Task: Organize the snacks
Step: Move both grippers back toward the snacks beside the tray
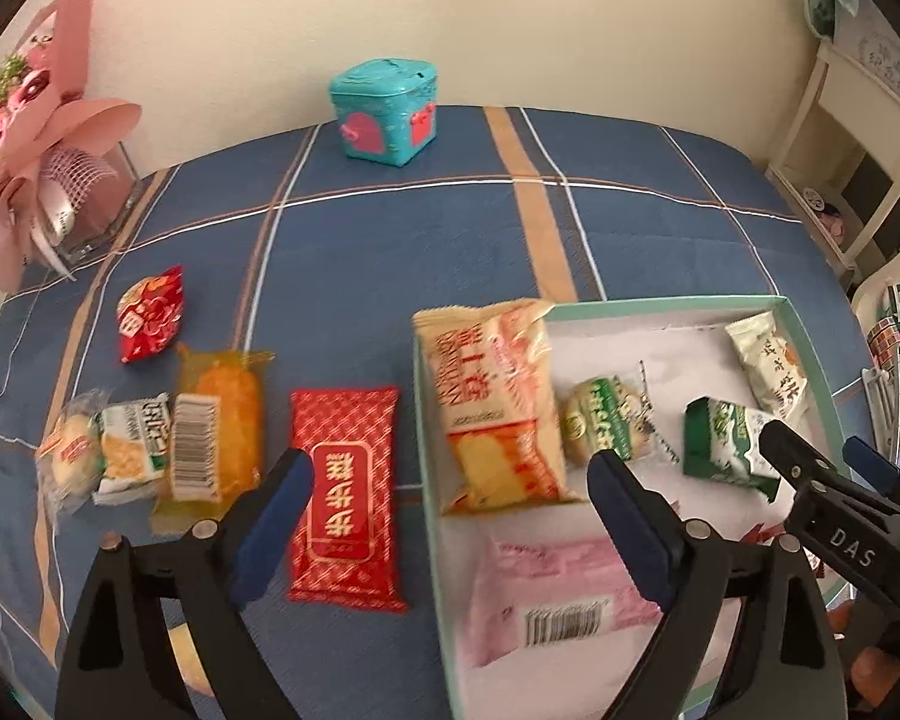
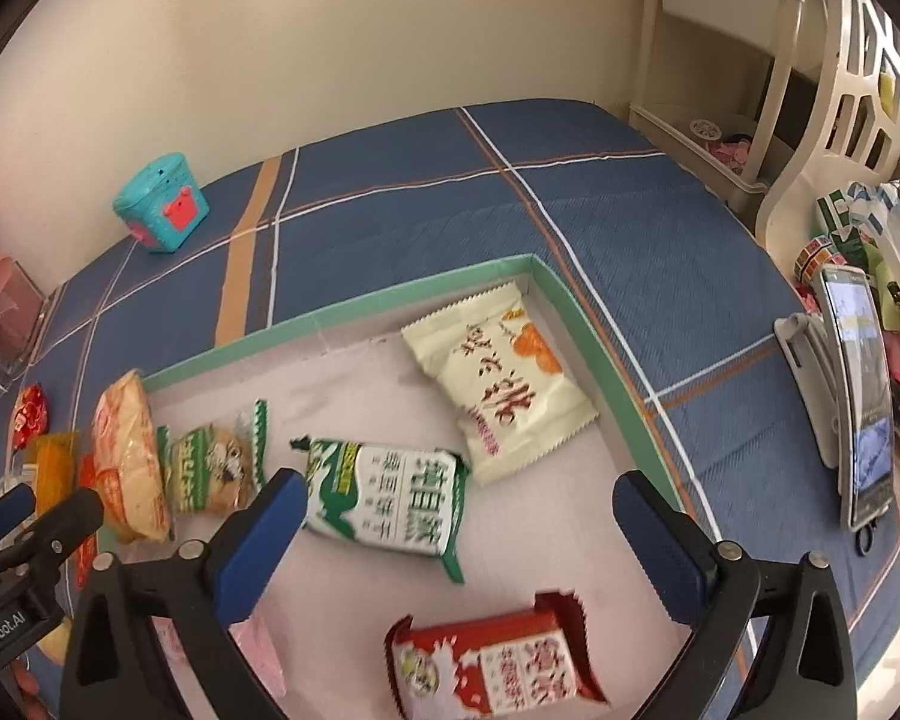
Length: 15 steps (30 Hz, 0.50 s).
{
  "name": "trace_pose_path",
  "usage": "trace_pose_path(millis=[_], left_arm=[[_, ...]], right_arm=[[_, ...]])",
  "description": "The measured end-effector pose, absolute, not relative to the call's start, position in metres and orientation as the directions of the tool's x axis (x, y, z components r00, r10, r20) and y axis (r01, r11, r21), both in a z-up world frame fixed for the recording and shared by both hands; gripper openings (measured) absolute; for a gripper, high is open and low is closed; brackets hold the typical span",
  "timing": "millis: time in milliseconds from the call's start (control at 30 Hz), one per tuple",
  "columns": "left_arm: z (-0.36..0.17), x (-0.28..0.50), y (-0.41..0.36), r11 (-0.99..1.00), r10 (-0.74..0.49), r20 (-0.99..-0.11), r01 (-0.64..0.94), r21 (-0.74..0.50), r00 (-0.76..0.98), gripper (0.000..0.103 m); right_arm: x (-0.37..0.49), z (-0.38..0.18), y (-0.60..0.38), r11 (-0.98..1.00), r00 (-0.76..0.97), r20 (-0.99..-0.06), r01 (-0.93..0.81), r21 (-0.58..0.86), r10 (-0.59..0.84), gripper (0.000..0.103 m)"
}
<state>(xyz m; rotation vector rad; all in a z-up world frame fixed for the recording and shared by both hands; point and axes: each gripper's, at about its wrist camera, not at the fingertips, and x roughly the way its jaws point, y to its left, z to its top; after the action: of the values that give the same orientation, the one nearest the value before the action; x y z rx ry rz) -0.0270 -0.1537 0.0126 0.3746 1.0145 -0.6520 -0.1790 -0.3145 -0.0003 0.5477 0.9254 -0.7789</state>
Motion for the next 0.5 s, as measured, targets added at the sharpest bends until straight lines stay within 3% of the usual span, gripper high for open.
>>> trace_pose_path(millis=[500], left_arm=[[0.022,-0.039,-0.104,0.788,-0.311,-0.859,0.616,0.006,0.406,0.099]], right_arm=[[-0.186,0.014,-0.262,0.649,0.401,-0.857,0.753,0.108,-0.324,0.103]])
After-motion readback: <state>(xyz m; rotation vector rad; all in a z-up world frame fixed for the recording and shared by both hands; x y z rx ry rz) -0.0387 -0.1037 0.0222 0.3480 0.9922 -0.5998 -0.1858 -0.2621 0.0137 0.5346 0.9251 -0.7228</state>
